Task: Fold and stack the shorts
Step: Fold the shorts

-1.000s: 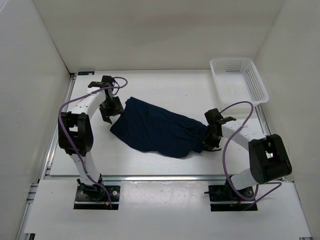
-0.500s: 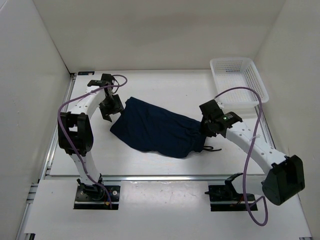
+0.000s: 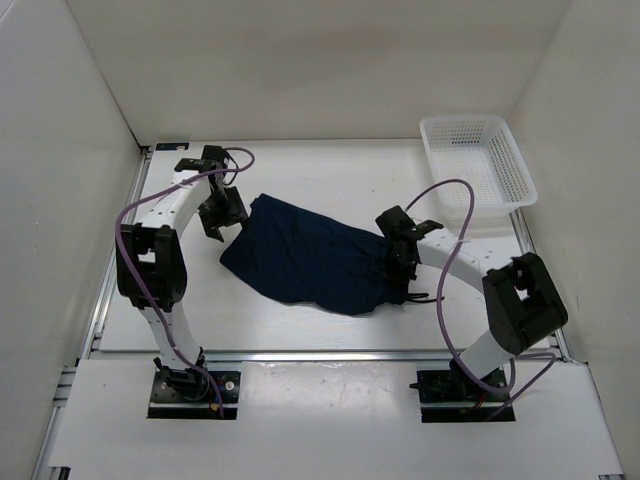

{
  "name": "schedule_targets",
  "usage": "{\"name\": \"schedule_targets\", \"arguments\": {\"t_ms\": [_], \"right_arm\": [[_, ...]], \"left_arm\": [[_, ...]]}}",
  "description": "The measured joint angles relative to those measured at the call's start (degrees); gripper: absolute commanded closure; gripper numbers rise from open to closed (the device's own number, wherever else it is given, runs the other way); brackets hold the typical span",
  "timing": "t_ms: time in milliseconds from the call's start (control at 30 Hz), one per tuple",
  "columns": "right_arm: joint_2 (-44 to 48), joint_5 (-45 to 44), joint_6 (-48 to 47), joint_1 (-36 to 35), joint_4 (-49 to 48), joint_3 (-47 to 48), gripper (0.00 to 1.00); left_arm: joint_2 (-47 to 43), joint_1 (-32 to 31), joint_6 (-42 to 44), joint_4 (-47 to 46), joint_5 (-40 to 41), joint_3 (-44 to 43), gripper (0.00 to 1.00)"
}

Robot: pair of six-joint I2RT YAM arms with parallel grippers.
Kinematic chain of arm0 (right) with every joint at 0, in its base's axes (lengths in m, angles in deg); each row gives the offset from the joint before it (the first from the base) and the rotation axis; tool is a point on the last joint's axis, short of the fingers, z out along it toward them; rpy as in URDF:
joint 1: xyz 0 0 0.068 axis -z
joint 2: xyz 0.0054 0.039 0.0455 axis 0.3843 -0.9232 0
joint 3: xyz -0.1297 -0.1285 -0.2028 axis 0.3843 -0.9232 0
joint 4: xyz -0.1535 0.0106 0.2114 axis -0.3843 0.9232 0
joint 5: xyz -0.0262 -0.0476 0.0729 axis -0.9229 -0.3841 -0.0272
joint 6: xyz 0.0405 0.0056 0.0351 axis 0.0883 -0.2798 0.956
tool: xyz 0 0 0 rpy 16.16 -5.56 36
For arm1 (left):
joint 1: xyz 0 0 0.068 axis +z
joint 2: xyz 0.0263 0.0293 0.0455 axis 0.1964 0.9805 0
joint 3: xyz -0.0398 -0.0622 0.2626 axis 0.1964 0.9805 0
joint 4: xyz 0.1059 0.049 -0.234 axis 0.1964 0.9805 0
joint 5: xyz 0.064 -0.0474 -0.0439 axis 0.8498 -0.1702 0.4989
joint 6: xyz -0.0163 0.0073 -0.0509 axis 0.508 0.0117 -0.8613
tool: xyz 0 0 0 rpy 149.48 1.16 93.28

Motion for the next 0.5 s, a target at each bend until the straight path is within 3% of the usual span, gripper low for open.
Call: {"name": "schedule_targets", "arguments": {"t_ms": [133, 233, 267, 300, 500], "right_arm": [[5.03, -1.57, -0.83, -0.07, 2.14, 0.33, 0.11], [11.58, -3.08, -1.01, 0.57, 4.44, 1.03, 0.01], [13.7, -3.37, -1.03, 1.11, 4.76, 1.09, 0.01], [15.8, -3.61, -1.11, 1.9, 5.11, 1.09, 0.01], [21.42, -3.34, -1.57, 8.28, 6.64, -2.16, 0.0]], "left_arm": [[0.31, 0.0, 0.02, -0.04, 0.17, 0.0, 0.29], [1.77, 0.0, 0.42, -0.04, 0.37, -0.68, 0.23], [2.43, 0.0, 0.63, -0.17, 0.66, -0.92, 0.07], [3.26, 0.0, 1.16, -0.28, 1.07, -1.16, 0.0], [9.27, 0.07, 1.7, -0.46, 3.78, -3.37, 0.0]]}}
